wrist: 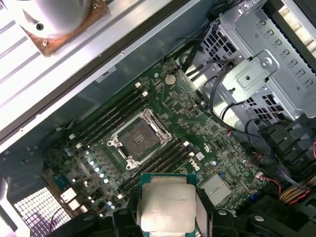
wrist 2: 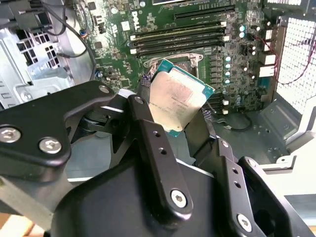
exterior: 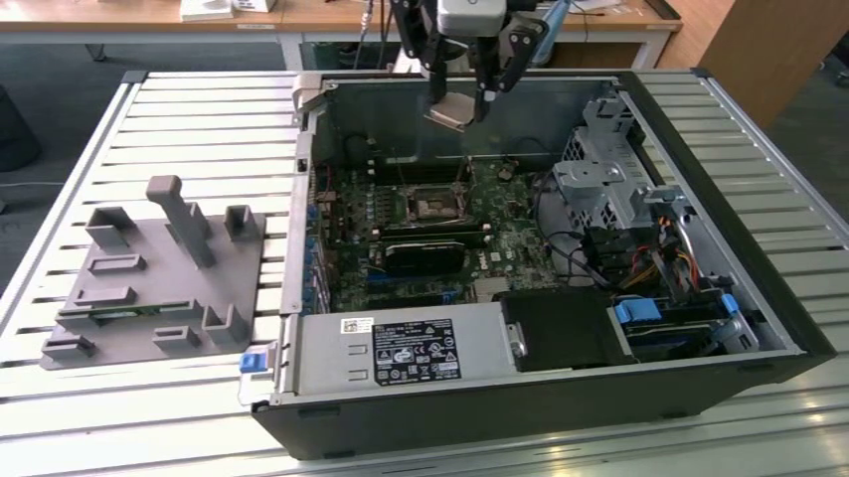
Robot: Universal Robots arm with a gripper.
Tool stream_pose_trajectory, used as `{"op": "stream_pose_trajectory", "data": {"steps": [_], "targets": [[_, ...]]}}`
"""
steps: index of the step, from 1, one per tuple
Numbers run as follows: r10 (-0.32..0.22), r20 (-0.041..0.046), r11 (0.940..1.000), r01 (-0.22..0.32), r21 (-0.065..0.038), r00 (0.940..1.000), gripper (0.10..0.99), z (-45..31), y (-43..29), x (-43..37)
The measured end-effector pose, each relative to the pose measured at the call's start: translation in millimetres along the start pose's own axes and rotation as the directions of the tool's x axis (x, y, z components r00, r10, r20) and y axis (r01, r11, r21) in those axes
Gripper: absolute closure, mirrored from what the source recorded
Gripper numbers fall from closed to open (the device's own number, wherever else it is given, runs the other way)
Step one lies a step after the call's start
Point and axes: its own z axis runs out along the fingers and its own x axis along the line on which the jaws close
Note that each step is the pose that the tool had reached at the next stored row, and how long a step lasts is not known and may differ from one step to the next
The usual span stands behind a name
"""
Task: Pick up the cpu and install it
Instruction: 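Place the cpu into insertion slot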
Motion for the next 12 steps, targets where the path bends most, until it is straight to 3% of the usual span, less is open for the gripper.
{"op": "stream_pose_trajectory", "data": {"steps": [12], "targets": [[0.093,0.0052,0.9956,-0.093,0.003,0.9956,0.557,1.2,0.1,0.2]]}}
